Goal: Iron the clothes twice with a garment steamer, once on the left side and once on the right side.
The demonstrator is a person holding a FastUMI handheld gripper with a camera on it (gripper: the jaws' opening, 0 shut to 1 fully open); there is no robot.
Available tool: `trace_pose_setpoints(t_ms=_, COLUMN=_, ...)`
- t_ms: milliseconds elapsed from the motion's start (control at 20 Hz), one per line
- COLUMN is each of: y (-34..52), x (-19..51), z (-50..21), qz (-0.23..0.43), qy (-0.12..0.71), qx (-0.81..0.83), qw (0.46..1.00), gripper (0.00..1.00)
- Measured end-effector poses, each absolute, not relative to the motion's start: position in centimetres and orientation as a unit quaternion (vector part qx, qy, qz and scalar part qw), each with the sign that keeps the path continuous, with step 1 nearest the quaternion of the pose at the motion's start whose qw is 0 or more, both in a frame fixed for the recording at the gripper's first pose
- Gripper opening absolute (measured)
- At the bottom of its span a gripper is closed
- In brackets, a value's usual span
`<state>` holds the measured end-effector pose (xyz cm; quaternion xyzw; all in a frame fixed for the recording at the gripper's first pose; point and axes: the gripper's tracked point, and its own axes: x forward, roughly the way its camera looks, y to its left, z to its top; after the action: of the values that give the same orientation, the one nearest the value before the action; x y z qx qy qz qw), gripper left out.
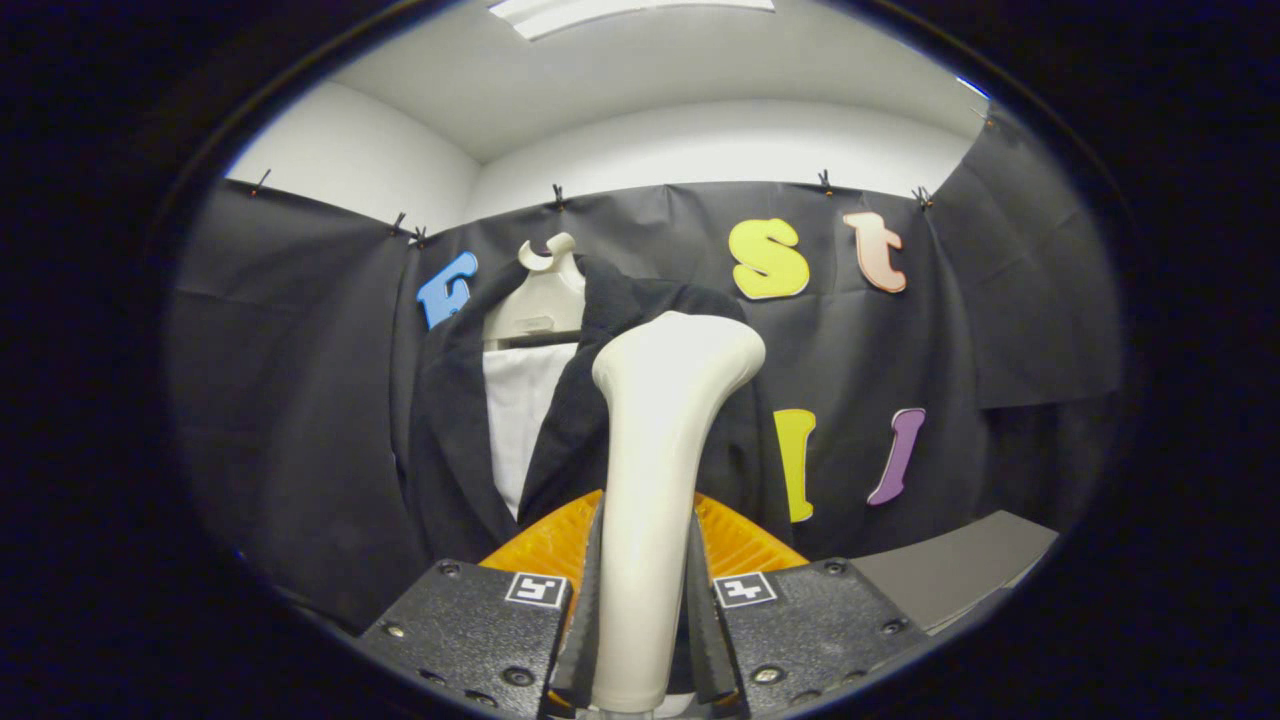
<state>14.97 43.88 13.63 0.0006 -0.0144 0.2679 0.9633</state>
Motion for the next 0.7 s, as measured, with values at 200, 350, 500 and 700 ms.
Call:
trace_pose_setpoints(t_ms=200, y=43.7, x=13.5, z=10.9, qz=0.278, qy=-0.008, qx=-0.016, qw=0.96, gripper=0.4)
trace_pose_setpoints(t_ms=350, y=43.2, x=13.0, z=9.0, qz=0.275, qy=0.009, qx=-0.016, qw=0.961, gripper=0.4)
trace_pose_setpoints(t_ms=500, y=42.8, x=12.5, z=7.3, qz=0.272, qy=0.022, qx=-0.023, qw=0.962, gripper=0.4)
trace_pose_setpoints(t_ms=700, y=42.2, x=12.1, z=4.7, qz=0.264, qy=0.03, qx=-0.027, qw=0.964, gripper=0.4)
